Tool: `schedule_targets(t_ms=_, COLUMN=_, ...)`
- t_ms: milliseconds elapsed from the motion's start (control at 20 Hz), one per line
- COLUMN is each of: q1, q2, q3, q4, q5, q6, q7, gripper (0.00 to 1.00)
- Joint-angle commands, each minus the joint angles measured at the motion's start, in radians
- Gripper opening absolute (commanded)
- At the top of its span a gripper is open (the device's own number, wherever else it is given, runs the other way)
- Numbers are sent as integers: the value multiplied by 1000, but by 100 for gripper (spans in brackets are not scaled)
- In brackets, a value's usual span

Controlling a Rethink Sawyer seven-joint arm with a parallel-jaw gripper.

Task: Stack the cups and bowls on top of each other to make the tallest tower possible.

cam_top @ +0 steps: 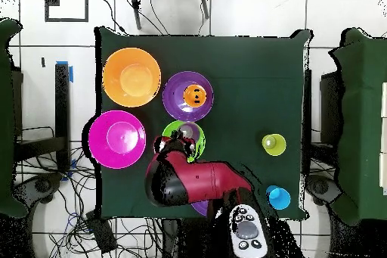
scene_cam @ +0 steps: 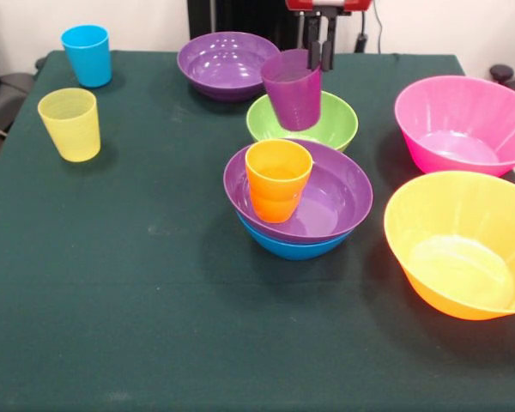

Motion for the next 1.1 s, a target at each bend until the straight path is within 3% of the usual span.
schedule_targets(t_ms=50, q1=39, q2=-39, q3=-23, q4=18, q5=-1, q6=129, q7=73, gripper=0)
schedule_targets(t_ms=350, q1=40, q2=-56, q3=-35, q4=23, q5=6, q6=146, q7=77, gripper=0)
schedule_targets(t_ms=800, q1=62, q2=29, q3=-64, q4=12, q5=-18, q6=22, q7=108, gripper=0)
schedule_targets(t_ms=1100, q1=93, q2=56, q3=-97, q4=-19, q5=-11, q6=41, q7=102, gripper=0)
